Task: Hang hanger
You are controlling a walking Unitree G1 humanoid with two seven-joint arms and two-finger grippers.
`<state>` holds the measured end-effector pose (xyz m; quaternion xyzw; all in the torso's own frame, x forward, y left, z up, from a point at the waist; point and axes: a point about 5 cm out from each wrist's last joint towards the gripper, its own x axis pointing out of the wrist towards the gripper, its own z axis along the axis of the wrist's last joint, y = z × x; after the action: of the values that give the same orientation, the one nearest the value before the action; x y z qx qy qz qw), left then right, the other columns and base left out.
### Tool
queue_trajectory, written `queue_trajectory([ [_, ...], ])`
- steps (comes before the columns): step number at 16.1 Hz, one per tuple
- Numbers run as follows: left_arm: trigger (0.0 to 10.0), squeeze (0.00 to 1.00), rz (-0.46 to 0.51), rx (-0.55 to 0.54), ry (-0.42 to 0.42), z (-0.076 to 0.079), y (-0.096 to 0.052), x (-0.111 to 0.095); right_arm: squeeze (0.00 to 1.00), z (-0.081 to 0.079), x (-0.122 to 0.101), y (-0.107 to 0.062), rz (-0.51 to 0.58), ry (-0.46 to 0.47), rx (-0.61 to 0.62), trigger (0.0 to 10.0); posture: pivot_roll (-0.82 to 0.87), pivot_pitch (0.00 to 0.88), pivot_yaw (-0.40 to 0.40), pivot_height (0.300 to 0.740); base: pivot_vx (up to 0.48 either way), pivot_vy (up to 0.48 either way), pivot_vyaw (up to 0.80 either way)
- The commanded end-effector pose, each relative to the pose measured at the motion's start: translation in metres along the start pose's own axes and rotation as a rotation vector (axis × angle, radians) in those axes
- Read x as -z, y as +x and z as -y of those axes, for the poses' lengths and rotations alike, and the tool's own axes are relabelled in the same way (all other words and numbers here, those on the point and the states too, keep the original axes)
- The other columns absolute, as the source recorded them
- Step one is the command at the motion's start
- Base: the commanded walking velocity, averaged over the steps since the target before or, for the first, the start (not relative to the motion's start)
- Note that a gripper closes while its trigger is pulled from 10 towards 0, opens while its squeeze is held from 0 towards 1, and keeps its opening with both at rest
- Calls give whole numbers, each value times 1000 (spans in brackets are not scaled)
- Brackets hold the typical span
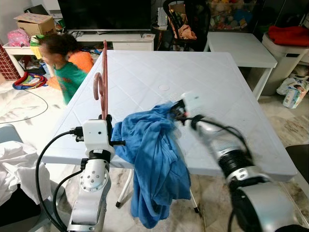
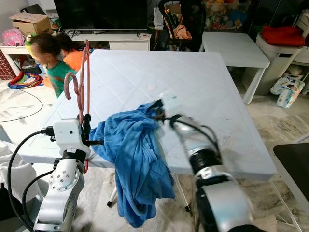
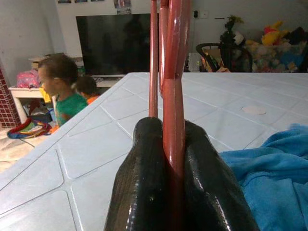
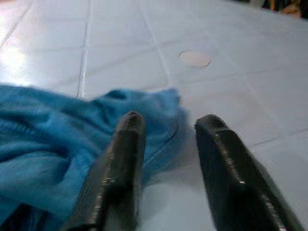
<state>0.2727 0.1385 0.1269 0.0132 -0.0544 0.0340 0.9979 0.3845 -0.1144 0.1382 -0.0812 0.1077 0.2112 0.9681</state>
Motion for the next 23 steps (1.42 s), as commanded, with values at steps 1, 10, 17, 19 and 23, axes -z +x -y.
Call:
queue_trajectory([
  [1,10000,0,-34,-8,13,-5,-3,6,1000,15,-2,-8,13,-19,-18,10000,-66,0,-2,740,0,0,0],
  [10,10000,0,-40,20,21,-7,-2,6,1000,36,41,-82,-232,35,-415,10000,-75,0,30,740,0,0,0],
  [17,10000,0,-37,31,34,-10,0,3,1000,11,24,-99,-179,298,-537,10000,-63,0,41,740,0,0,0],
  [19,10000,0,-38,32,34,-10,1,3,1000,0,27,-105,-191,294,-593,10000,-67,0,42,740,0,0,0],
  [23,10000,0,-41,42,29,-7,0,4,1000,-25,39,-116,-237,262,-647,10000,-69,0,46,740,0,0,0],
])
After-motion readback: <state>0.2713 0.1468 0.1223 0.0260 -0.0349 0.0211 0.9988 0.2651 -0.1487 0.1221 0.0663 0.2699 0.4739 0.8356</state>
